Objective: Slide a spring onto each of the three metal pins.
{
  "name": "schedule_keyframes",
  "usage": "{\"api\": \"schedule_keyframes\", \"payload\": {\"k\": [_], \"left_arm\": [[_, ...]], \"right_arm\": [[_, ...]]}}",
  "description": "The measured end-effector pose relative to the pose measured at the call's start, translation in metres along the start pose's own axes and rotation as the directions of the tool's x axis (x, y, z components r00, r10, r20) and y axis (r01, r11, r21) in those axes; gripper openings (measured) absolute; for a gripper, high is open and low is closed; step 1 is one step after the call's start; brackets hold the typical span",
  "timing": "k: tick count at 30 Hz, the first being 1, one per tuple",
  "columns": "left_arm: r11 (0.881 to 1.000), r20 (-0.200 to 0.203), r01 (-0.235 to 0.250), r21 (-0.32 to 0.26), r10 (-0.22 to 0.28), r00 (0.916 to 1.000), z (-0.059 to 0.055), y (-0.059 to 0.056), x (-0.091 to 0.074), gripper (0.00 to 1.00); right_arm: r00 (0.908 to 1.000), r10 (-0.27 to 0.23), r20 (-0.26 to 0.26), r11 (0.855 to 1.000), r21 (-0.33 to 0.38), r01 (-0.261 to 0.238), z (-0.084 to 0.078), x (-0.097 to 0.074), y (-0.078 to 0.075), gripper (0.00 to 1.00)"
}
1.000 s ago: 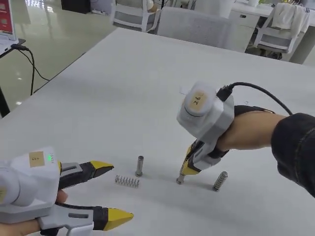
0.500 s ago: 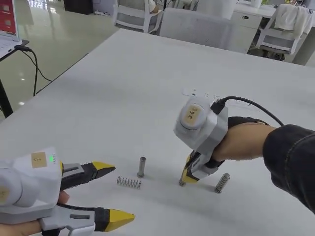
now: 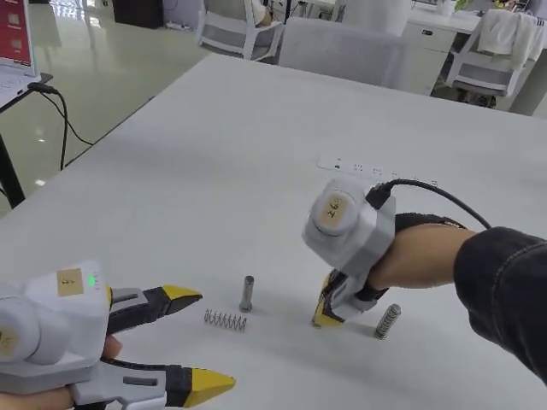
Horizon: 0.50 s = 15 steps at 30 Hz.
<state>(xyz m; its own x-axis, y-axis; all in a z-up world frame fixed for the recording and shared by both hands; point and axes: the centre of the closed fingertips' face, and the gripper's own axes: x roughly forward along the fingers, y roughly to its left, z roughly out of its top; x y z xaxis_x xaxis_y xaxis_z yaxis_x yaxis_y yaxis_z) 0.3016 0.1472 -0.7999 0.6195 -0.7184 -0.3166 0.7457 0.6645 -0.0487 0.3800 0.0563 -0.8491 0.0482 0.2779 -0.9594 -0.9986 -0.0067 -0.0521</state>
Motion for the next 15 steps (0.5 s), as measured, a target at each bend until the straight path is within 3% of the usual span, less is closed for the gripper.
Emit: {"api": "schedule_keyframes", "payload": {"k": [9, 15], "left_arm": [[1.000, -0.005, -0.004, 0.004, 0.004, 1.0000, -0.001, 0.001, -0.002, 0.59], [1.000, -0.005, -0.006, 0.004, 0.006, 1.0000, -0.001, 0.000, -0.002, 0.59]], "right_arm": [[0.9995, -0.019, 0.026, 1.000, -0.014, 0.020, 0.007, -0.011, -0.001, 0.17], [0.9977, -0.006, 0.068, 1.000, -0.023, 0.008, 0.024, -0.017, 0.009, 0.18]]}}
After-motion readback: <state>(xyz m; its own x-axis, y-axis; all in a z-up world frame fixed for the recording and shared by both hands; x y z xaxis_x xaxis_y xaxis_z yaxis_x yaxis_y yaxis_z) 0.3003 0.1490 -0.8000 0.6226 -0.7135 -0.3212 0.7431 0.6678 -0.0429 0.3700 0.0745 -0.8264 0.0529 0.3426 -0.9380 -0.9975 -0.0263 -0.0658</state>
